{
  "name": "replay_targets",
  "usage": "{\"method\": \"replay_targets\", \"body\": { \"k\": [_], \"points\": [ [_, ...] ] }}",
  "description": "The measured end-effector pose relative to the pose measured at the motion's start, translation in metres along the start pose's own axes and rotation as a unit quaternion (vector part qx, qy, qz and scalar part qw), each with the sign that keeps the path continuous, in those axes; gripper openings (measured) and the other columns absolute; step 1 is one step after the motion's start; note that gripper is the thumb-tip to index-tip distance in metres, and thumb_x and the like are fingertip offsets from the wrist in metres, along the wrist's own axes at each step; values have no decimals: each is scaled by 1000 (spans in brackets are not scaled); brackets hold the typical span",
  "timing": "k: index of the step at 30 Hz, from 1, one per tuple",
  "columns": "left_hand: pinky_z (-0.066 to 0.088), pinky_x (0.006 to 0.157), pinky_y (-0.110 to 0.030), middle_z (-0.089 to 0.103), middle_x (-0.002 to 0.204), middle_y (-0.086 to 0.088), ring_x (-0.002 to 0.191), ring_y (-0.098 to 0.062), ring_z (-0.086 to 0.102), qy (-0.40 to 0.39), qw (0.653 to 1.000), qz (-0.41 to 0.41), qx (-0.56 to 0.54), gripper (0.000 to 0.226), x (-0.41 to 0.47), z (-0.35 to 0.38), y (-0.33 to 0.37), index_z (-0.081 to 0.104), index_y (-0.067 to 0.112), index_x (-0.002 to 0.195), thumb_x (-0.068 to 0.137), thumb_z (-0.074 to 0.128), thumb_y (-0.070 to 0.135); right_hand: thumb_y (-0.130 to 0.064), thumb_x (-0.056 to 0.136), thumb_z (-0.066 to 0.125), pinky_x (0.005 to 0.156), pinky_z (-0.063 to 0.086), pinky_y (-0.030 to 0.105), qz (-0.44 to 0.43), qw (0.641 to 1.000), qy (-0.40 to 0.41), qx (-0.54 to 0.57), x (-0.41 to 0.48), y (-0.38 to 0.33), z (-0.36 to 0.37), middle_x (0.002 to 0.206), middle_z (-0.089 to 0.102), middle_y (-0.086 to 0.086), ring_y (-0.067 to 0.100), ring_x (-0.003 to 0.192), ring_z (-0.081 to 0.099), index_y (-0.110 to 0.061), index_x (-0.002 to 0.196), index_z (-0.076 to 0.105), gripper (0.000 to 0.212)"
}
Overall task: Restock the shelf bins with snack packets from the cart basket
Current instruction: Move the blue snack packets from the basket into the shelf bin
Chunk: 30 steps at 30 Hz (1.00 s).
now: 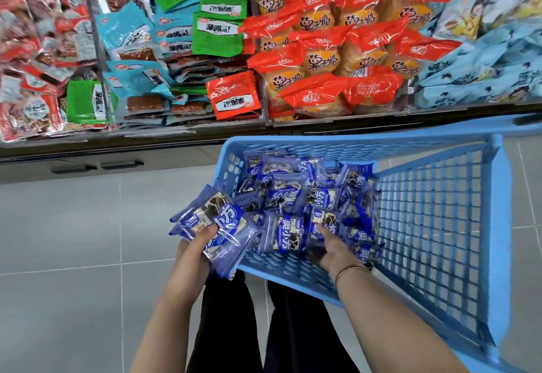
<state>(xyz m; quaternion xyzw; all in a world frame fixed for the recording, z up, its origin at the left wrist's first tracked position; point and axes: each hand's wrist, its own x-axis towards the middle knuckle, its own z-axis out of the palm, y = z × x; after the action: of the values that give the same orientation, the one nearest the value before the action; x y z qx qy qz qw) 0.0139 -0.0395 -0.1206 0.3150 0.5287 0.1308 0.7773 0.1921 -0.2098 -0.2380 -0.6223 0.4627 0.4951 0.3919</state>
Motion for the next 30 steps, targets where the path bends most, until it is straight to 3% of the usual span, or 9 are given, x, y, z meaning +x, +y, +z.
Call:
{"method": "replay_targets", "body": {
  "k": [3,7,11,15,18,20,24,27,30],
  "points": [
    [57,75,-28,71,109,-10,97,-23,70,-23,999,10,22,41,0,-1,0,61,10,118,78,57,15,-34,84,69,52,44,29,-3,1000,-3,-10,-10,-2,2,84,63,12,21,56,56,-6,106,63,36],
    [57,75,-29,71,110,-10,99,-25,69,-40,998,8,38,39,-3,2,5,63,14,117,77,61,14,-22,88,65,47,50,29,-10,1000,-14,-19,-37,-6,-12,90,62,17,23,64,54,-4,112,64,30],
    [58,77,-35,70,110,-19,98,-31,69,-15,998,-35,44,36,-10,12,16,65,5,113,77,67,12,-12,88,64,73,53,30,-56,998,-21,-14,-80,-11,-39,89,60,12,20,71,55,-3,115,59,29],
    [39,99,-62,62,118,-30,110,-46,57,28,995,-74,55,57,-34,28,35,62,-1,116,65,78,18,-12,89,62,63,52,23,-130,989,-49,-42,-132,-19,-63,97,64,14,25,88,62,-1,116,58,30],
    [46,98,-56,62,117,-28,107,-43,61,45,997,-67,15,37,-55,28,44,60,-6,115,81,68,5,-14,92,58,50,53,18,-155,983,-88,-54,-169,-22,-76,76,71,12,23,68,66,-1,90,63,14],
    [56,84,-43,66,109,-24,95,-35,67,38,997,-60,-14,31,-71,21,50,61,-3,113,83,65,4,-14,93,54,43,51,17,-167,979,-107,-36,-190,-23,-80,65,68,9,21,64,61,-8,79,61,17],
    [58,67,-34,73,96,-17,83,-28,71,16,998,-27,-50,34,-101,-10,73,62,-2,113,80,66,7,-14,95,51,58,52,30,-188,975,-119,0,-220,-17,-74,79,60,11,24,72,56,-15,83,55,12],
    [59,76,-38,73,99,-14,83,-25,72,16,997,8,-71,33,-111,-41,96,62,3,117,85,61,9,-14,96,44,48,54,24,-193,967,-156,53,-237,-8,-58,66,65,10,24,62,61,-14,74,50,22],
    [55,82,-41,68,113,-15,90,-27,69,10,995,32,-96,39,-119,-79,126,58,9,126,86,58,12,-14,95,40,52,56,25,-202,955,-205,78,-253,13,-31,66,71,10,20,56,69,-9,72,55,28]
  ]
}}
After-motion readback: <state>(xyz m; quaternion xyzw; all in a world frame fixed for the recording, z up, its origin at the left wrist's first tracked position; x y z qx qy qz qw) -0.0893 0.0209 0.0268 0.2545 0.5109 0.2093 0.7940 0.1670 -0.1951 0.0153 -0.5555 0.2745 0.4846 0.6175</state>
